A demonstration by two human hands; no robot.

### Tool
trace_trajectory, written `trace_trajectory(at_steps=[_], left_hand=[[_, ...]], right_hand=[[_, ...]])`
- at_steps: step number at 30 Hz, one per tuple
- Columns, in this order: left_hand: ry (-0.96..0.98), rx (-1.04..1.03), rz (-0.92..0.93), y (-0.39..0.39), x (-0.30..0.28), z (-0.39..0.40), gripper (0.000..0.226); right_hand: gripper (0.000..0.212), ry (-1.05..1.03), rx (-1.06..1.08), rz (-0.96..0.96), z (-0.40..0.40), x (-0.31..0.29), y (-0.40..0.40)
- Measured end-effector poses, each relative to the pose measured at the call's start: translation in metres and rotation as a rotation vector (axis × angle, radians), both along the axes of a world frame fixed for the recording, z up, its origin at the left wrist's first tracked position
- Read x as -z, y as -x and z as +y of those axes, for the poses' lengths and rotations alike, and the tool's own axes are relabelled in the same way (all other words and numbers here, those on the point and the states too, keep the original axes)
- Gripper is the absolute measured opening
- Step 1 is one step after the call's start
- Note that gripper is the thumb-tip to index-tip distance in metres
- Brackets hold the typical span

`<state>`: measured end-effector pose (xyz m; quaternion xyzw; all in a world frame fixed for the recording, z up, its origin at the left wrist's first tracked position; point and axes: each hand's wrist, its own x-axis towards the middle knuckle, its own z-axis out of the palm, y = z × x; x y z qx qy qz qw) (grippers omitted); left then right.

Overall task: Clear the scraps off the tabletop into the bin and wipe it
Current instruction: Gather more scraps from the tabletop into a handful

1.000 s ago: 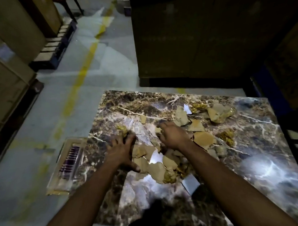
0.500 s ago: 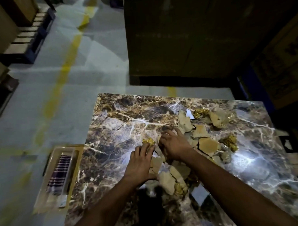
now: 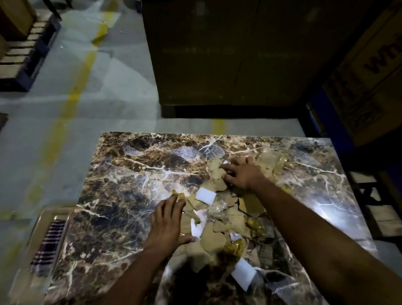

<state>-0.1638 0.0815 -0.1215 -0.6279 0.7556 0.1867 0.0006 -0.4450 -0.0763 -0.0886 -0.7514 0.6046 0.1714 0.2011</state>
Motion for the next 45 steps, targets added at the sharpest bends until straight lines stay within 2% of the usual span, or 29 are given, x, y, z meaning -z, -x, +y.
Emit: trace_trajectory(at_steps=[5, 8, 10, 12, 15, 19, 23, 28, 32, 37, 41, 45], left_hand=[[0.005, -0.011, 0.063, 0.013, 0.007, -0.002, 0.120], [-0.021, -0.045, 0.082, 0.016, 0.006, -0.005, 0.118], [-0.041, -0.083, 0.072, 0.021, 0.001, -0.008, 0.123], [-0.060, -0.100, 0.062, 0.024, -0.003, -0.010, 0.129], [-0.065, -0.093, 0.049, 0.032, -0.001, -0.008, 0.132], [-0.080, -0.085, 0.048, 0.046, 0.002, -0.004, 0.130], [-0.120, -0.062, 0.064, 0.051, -0.009, -0.003, 0.131], [-0.158, -0.114, 0.017, 0.031, -0.018, 0.004, 0.141], [-0.267, -0.036, 0.037, 0.025, -0.011, 0.021, 0.158], [-0.169, -0.030, 0.112, 0.041, 0.003, 0.030, 0.165], [-0.097, -0.049, 0.179, 0.056, 0.002, 0.025, 0.164], [-0.092, -0.031, 0.184, 0.065, 0.003, 0.016, 0.157]], right_hand=[[0.051, 0.025, -0.039, -0.087, 0.045, -0.017, 0.006], [0.062, 0.219, 0.106, -0.214, 0.044, -0.032, 0.043], [0.064, 0.296, 0.242, -0.167, 0.022, -0.026, 0.082], [0.063, 0.177, 0.321, -0.114, 0.001, -0.012, 0.118], [0.086, -0.007, 0.192, -0.143, 0.002, 0.018, 0.141], [0.062, 0.047, 0.101, -0.193, 0.044, 0.035, 0.115], [0.076, 0.038, 0.062, -0.322, 0.065, 0.029, 0.117], [0.093, 0.077, 0.233, -0.371, 0.086, 0.012, 0.153], [0.096, -0.007, 0.344, -0.479, 0.116, 0.011, 0.127], [0.100, 0.027, 0.359, -0.482, 0.134, 0.020, 0.066], [0.098, 0.044, 0.314, -0.479, 0.144, 0.021, 0.033], [0.087, 0.026, 0.272, -0.478, 0.146, 0.018, 0.012]])
